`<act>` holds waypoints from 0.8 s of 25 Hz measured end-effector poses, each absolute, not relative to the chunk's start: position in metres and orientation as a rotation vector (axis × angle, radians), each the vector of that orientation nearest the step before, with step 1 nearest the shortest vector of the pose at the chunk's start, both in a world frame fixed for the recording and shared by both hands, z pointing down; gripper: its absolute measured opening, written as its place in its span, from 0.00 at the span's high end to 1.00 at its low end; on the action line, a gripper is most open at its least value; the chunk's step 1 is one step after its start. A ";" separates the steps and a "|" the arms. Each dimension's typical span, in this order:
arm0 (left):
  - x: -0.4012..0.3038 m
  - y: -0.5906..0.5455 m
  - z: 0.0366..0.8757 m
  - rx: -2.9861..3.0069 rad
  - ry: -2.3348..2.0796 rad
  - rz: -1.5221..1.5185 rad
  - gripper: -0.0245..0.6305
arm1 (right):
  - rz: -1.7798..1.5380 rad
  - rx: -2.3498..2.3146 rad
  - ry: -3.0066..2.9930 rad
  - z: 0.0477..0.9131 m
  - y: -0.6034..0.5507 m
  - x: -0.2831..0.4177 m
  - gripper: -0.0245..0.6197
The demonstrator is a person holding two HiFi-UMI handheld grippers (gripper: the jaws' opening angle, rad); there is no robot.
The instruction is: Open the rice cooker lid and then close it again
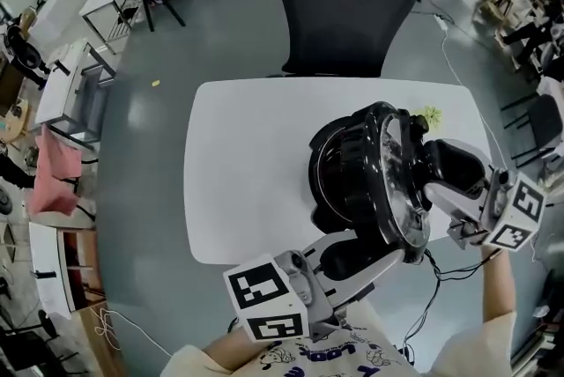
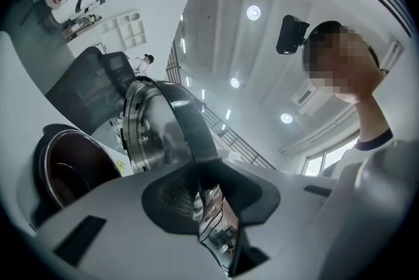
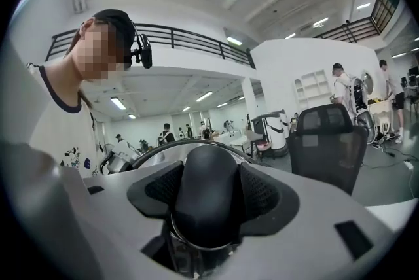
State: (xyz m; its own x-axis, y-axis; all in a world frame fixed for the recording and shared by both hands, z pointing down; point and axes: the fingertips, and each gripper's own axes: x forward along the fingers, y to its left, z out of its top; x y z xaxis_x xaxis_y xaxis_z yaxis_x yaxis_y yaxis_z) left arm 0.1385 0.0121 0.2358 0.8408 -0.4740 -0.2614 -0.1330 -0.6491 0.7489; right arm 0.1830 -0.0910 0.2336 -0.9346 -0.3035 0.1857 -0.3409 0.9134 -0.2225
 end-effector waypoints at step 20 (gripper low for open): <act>0.130 -0.035 0.323 2.021 -0.434 -0.594 0.80 | 0.321 0.041 -2.594 0.322 -0.146 0.128 0.51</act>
State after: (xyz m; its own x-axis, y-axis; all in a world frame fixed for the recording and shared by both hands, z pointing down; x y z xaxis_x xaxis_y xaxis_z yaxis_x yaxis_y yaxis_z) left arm 0.1301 -0.0348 0.3231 0.8191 -0.5245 -0.2326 -0.0626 -0.4847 0.8725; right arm 0.1278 -0.1459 0.3221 -0.8637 0.0330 0.5030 -0.0905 0.9715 -0.2191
